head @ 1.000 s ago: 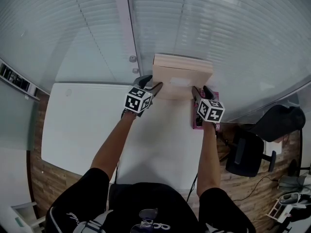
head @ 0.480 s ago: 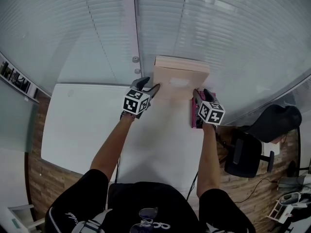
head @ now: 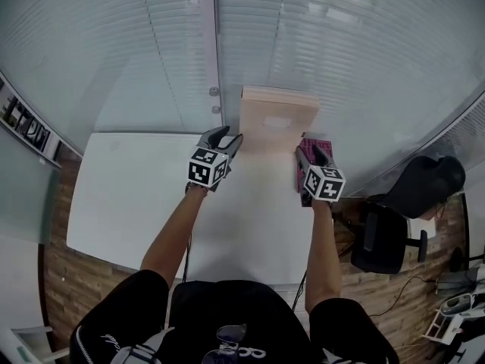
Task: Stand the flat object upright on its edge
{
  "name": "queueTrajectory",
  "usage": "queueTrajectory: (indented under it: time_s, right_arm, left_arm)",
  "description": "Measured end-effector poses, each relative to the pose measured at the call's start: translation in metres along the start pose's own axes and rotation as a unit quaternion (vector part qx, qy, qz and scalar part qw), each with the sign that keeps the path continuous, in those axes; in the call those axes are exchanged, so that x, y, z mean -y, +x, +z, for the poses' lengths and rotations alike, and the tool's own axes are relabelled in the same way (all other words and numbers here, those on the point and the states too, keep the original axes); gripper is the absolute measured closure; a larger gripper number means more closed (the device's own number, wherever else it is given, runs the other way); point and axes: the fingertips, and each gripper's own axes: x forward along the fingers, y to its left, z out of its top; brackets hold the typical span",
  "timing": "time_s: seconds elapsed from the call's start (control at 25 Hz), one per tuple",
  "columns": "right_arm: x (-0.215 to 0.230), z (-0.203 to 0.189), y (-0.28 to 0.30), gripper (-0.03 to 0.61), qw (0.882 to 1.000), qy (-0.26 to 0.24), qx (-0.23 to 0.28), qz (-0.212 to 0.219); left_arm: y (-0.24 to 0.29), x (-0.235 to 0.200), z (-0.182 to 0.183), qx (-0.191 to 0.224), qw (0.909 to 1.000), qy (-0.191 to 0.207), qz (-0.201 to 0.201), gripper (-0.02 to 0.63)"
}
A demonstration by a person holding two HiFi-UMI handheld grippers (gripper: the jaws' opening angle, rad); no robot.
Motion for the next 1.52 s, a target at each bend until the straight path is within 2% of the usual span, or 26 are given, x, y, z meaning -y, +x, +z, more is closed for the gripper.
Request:
queueTrajectory:
  time_s: [0.24,0.84,1.52]
  right_arm:
    - [-0.026,-0.007,-0.029,0.358,1.000,-0.029,0.005,-0.003]
    - [-0.076,-0.021,-0.088,0.488,0.999,-0.043,0.031,-0.003]
    - [-0.118,-0.040,-0.122,0.537,0.998,-0.057,0.036,0.007]
  left_arm:
    - [-0.030,0.017,-0.006,0.001,1.0000,0.008,0.004,0.447]
    - [-0.112,0.030,-0.019,0.022,0.9991,0.005,0.035,0.549]
    - [-0.177,0.037,-0.038,0.031,0.9980,-0.009,0.053,0.583]
